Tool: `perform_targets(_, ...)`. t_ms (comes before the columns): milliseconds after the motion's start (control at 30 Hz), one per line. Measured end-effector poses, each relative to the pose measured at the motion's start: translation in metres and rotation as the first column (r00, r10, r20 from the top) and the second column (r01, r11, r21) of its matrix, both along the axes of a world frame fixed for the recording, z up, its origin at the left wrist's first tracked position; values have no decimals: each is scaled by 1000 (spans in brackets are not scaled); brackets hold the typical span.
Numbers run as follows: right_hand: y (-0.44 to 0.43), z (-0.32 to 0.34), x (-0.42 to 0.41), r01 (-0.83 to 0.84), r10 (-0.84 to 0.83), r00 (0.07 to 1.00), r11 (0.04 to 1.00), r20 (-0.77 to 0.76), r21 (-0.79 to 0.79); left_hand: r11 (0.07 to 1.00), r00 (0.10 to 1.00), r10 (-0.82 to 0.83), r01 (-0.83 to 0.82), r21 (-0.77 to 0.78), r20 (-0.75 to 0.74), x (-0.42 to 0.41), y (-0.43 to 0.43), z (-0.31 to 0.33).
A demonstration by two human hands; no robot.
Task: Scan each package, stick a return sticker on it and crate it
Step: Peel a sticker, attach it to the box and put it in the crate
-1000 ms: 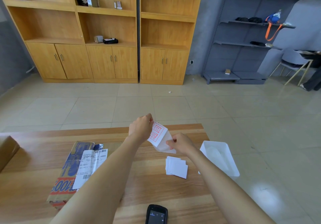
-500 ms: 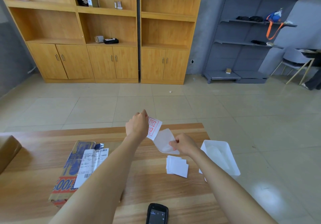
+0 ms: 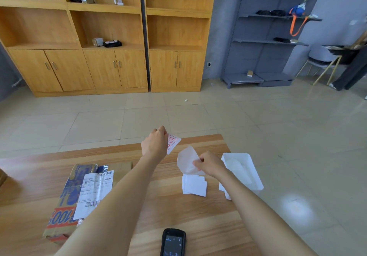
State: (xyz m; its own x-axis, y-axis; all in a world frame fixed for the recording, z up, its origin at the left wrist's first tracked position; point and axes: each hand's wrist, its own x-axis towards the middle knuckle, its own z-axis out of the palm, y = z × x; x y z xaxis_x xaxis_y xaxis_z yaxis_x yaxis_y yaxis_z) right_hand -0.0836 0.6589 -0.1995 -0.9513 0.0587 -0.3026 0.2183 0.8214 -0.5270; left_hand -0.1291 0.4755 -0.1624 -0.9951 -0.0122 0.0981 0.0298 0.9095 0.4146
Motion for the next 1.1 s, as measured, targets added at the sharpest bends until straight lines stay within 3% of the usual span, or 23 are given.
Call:
perform_targets(300, 66, -5, 29, 208, -208, 978, 978, 14, 31, 983, 983, -179, 181, -42, 34, 6, 71, -11)
perform_targets(533, 117, -8, 41, 321, -322, 947, 943, 0, 93, 929, 944, -328, 328, -171, 30, 11, 113, -21)
perform_targets(1100, 165, -52, 18, 342, -352, 934, 930, 57, 135, 904, 937, -326, 349, -249, 129, -12, 151, -55)
